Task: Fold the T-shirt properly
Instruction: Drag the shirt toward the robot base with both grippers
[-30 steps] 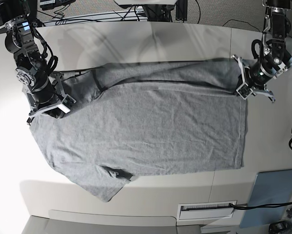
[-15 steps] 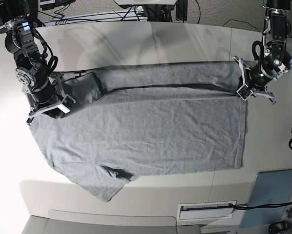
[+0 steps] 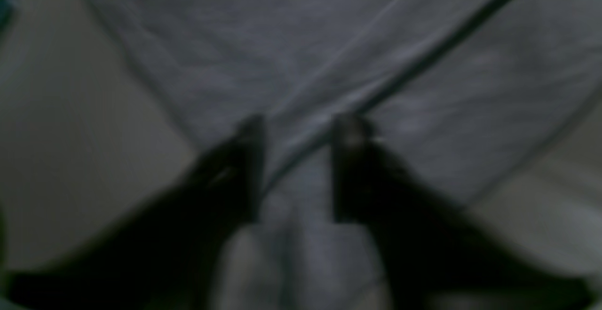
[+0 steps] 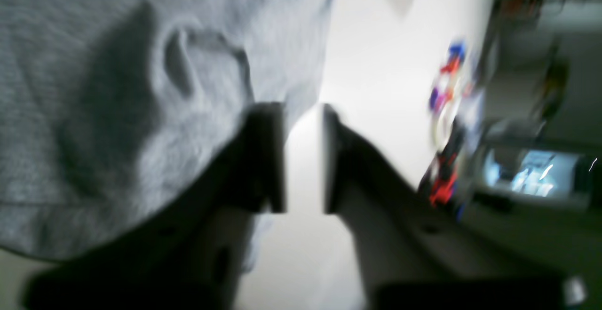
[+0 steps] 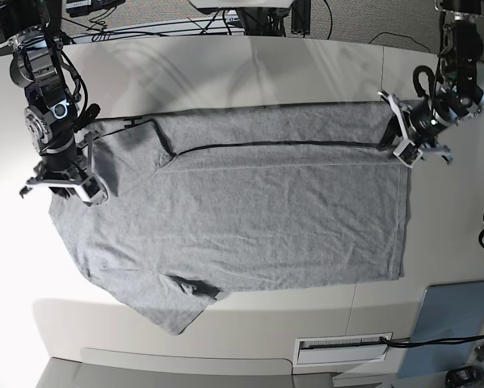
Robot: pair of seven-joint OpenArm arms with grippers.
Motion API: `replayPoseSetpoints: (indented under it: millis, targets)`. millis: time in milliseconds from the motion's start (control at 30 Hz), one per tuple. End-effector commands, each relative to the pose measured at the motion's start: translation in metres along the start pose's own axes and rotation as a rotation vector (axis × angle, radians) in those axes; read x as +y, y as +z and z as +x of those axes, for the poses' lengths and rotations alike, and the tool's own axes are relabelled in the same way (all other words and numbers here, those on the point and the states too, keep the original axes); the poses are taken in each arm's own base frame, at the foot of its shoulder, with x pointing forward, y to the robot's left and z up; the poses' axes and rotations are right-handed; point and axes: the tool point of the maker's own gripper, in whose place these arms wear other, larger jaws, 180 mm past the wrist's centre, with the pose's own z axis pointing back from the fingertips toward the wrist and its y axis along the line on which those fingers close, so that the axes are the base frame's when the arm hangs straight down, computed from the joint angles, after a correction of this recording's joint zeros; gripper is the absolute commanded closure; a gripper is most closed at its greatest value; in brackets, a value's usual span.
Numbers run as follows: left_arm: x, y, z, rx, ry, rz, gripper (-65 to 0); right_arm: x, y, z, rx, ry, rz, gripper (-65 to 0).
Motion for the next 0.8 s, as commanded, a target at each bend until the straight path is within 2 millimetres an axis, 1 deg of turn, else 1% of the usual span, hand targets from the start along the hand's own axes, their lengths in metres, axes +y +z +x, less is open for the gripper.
replayPoseSetpoints:
  millis: [0,33,133,200,267,333,400,500,600,767]
  targets:
    - [0.001,0.005,0.012,-0.053,0.023,-0.007,0.0,-0.016,0.002,0.003,-0.010,-0.014,-0.043,-1.3]
    - [-0.006,0.004,0.012,-0.069,0.060,-0.025,0.0,-0.013,0.003,-0.002,0.002,-0.026,-0.041,0.0]
    - [-0.020,0.000,0.003,-0.071,0.159,-0.018,0.0,-0.001,-0.001,-0.018,0.022,-0.050,-0.022,0.0]
    - [-0.017,-0.004,-0.001,-0.080,0.231,0.043,0.0,0.007,-0.008,-0.029,0.028,-0.095,-0.002,0.0]
    - [-0.009,-0.008,-0.003,-0.089,0.291,0.106,0.0,0.015,-0.015,-0.036,0.030,-0.169,0.023,0.0]
    - [-0.006,-0.015,-0.009,-0.075,0.331,0.128,0.0,0.025,-0.022,-0.045,0.048,-0.234,0.056,0.0]
    - [-0.007,-0.022,-0.019,-0.053,0.369,0.125,0.0,0.037,-0.026,-0.055,0.075,-0.254,0.092,0.0]
    - [-0.019,-0.030,-0.037,-0.026,0.442,0.084,0.0,0.053,-0.030,-0.075,0.134,-0.286,0.136,0.0]
    - [-0.033,-0.026,-0.056,0.009,0.486,0.053,0.0,0.066,-0.025,-0.093,0.189,-0.263,0.173,0.0]
    - [-0.053,-0.008,-0.079,0.062,0.490,0.031,0.0,0.081,-0.001,-0.100,0.170,-0.210,0.212,0.0]
